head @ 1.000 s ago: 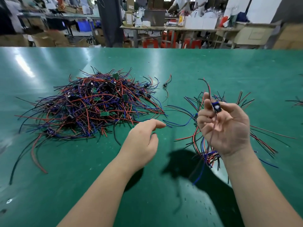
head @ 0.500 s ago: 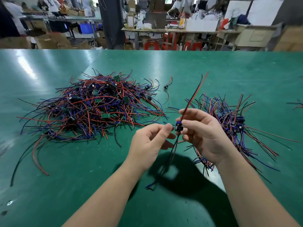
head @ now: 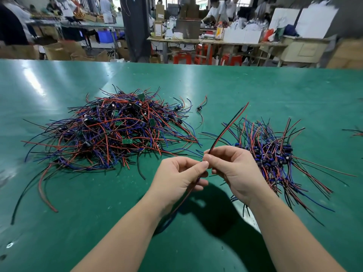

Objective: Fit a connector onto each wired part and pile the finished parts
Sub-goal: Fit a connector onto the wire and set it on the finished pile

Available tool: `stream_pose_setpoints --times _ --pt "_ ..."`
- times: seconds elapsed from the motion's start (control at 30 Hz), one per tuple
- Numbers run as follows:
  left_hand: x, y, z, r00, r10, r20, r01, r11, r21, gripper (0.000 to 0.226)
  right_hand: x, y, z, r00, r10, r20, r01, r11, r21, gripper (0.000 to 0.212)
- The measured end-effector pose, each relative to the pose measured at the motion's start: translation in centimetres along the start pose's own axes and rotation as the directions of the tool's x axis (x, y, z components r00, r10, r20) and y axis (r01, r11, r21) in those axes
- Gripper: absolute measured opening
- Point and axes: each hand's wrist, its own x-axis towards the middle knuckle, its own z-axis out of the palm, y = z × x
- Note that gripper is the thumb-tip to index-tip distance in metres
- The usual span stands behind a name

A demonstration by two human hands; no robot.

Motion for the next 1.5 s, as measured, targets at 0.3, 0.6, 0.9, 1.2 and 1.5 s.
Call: stream_pose_setpoints --times 0.3,0.6,0.9,1.2,1.5 --pt "-0.7 0.1 0.0 0.94 -0.166 0.298 0.135 0.983 0.122 0.013 1.2 -2.2 -4.0 0.915 0.133 -0.38 -0.029 0.963 0.269 0.014" --pt "-0.9 0.4 -0.5 0.894 -0.292 0.339 0.238 0.952 0.191 0.015 1.0 -2.0 -4.2 0.905 0.154 -0.397 -0.043 0.961 0.275 0.012" --pt "-0.7 0.6 -0.7 0.873 -0.213 0.438 0.18 0.977 0.116 0.016 1.6 -2.0 -5.1 0.91 0.268 -0.316 -0.167 0.935 0.313 0.043" --pt "0.5 0.9 -1.1 0.974 -0.038 0.223 0.133 0.893 -0.431 0.036 0.2 -0.1 -1.2 0.979 0.187 0.081 -0.189 0.982 0.02 0.032" --pt "0.4 -0.4 -0.5 0.987 0.134 0.089 -0.124 0.986 -0.113 0.019 0.1 -0.2 1.2 0.989 0.149 0.01 -0.142 0.911 0.386 0.006"
